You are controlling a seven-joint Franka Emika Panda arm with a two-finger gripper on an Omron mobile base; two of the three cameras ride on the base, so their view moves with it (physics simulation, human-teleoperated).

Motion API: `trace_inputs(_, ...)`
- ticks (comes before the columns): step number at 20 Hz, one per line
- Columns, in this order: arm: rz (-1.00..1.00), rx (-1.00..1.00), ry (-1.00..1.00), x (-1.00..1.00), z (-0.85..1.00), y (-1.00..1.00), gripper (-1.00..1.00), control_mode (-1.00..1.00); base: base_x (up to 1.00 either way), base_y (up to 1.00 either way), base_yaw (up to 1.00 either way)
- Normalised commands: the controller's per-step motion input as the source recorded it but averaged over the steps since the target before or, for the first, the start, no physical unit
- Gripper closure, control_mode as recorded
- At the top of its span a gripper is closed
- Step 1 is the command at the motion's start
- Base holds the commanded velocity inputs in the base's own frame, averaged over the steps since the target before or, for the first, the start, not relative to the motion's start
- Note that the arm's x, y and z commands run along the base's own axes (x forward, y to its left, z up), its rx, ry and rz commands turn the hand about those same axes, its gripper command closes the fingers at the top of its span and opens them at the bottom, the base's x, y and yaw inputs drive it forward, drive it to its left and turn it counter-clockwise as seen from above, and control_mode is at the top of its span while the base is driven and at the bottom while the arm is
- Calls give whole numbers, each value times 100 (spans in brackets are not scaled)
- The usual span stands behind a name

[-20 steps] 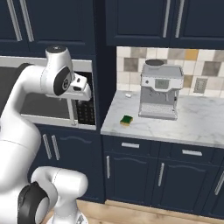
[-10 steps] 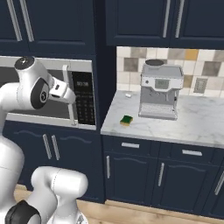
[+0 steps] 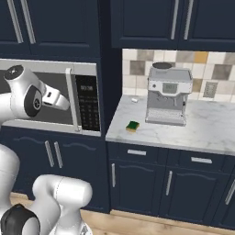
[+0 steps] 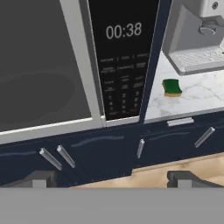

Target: Place the sponge inside the microwave to prepare for sanitizing.

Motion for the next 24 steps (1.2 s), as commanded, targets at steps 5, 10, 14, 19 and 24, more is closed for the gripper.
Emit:
trace_inputs(5,2,0,2,37,-11,1,-100,-100,0,0,0)
trace_inputs(10,2,0,0,41,-22,0,-100,-100,0,0,0)
trace_inputs(14,0,-2,-5,40,-21,12,-100,-100,0,0,0)
trace_inputs(19,0,0,0,41,-13,0,-100,-100,0,0,0)
trace_inputs(24,0,0,0,41,-17,0,-100,-100,0,0,0)
